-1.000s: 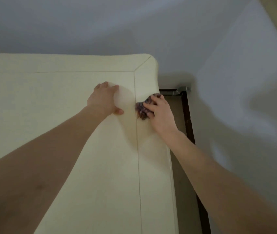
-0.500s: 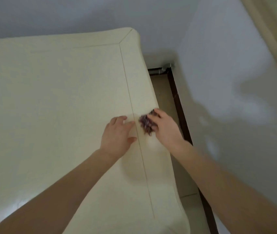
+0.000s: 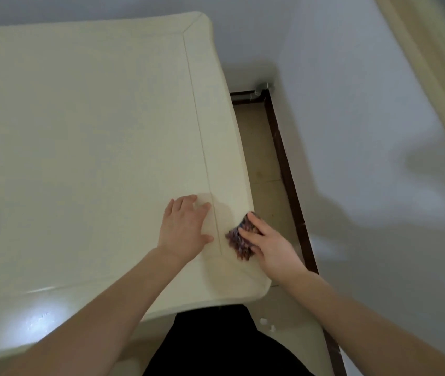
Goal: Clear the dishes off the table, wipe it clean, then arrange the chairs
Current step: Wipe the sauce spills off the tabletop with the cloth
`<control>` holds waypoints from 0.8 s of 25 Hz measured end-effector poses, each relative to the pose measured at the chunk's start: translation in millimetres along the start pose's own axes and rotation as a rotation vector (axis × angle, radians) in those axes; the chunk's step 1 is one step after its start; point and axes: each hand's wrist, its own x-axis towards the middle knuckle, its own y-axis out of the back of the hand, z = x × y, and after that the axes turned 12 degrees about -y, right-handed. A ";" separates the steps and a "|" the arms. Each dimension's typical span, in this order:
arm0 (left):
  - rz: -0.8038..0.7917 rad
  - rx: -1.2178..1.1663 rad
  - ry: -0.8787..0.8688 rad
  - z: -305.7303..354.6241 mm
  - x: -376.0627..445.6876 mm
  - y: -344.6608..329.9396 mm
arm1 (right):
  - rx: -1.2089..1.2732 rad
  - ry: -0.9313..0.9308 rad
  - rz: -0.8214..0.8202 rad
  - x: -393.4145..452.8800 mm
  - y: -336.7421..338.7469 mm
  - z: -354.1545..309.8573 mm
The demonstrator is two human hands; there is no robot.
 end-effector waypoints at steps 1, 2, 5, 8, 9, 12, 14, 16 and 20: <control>-0.004 -0.001 0.010 7.8 -11.9 -5.9 | -0.004 0.007 -0.016 -18.0 -3.6 5.9; -0.008 -0.001 0.026 16.0 -24.2 -11.7 | -0.031 0.018 -0.027 -29.4 -4.5 10.9; -0.008 0.000 0.107 29.5 -53.2 -23.8 | -0.085 0.020 0.017 -21.2 -1.2 10.4; -0.006 -0.032 0.182 31.8 -74.4 -33.1 | -0.072 -0.008 0.127 -12.2 -14.2 -5.0; -0.003 -0.058 0.197 31.0 -78.9 -35.8 | -0.097 0.031 0.142 -17.6 -23.7 -6.6; 0.003 -0.107 0.190 27.4 -84.7 -41.6 | -0.150 0.221 0.137 -56.3 -46.2 12.5; 0.019 -0.136 0.176 24.8 -86.0 -44.2 | -0.133 0.267 0.127 -76.5 -48.3 36.6; 0.060 -0.211 0.195 24.3 -89.3 -45.4 | -0.090 0.250 0.120 -82.9 -45.5 45.8; 0.166 -0.302 0.225 25.0 -104.2 -45.5 | -0.129 0.169 0.123 -75.6 -46.4 20.2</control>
